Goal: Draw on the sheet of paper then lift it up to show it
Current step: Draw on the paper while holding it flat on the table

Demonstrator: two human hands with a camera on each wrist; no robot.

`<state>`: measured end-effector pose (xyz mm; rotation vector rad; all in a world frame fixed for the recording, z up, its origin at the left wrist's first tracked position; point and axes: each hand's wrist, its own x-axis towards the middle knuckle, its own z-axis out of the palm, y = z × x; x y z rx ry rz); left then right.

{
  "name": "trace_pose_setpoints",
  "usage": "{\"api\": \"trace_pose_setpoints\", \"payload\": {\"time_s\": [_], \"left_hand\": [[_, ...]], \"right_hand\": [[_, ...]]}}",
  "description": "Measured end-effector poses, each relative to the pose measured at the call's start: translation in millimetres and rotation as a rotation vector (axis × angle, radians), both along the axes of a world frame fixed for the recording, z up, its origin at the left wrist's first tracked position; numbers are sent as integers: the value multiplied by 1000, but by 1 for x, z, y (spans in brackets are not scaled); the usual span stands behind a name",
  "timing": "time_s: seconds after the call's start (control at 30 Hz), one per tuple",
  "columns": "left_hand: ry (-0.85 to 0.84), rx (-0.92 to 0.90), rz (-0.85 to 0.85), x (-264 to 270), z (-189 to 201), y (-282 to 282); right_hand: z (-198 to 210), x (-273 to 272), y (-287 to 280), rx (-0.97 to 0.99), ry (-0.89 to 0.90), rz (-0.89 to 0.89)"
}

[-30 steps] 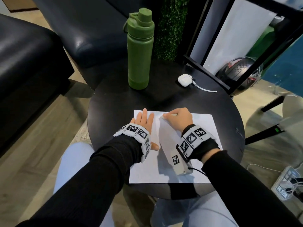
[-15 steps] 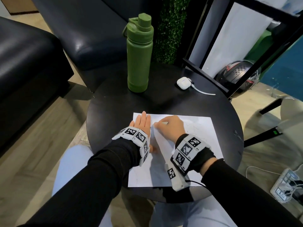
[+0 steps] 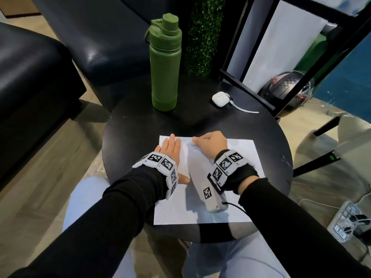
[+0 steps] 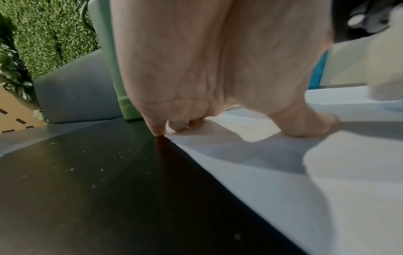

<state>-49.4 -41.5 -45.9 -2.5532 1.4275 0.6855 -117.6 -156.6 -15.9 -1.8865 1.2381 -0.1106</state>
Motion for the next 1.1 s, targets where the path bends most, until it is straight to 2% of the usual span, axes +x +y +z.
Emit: {"api": "trace_pose_setpoints", "payload": {"time_s": [0.07,0.23,0.4,0.57,0.77,0.83,0.97,1.1], "left_hand": [[-1,-16,7,-1,0,1],[26,-14,2,5,-1,-1],[14,10,-4,2,-1,0],[36,-15,7,4,-2,1],[37,13,8,2,-2,-1],[26,13,2,2,-2,0],[23,-15,2,5,-4,-1],[23,4,-4,4,-4,0]], "right_hand": [[3,1,-4,-18,-8,-57],[-9,-7,17,-58,47,135],[-6,-5,0,-39,-43,-80],[-11,-18,19,-2,72,137],[-5,-14,-8,-4,-67,-72],[-8,-13,-3,-7,-51,-53],[-17,-22,16,55,40,100],[-8,-20,-3,-52,-51,-30]]}}
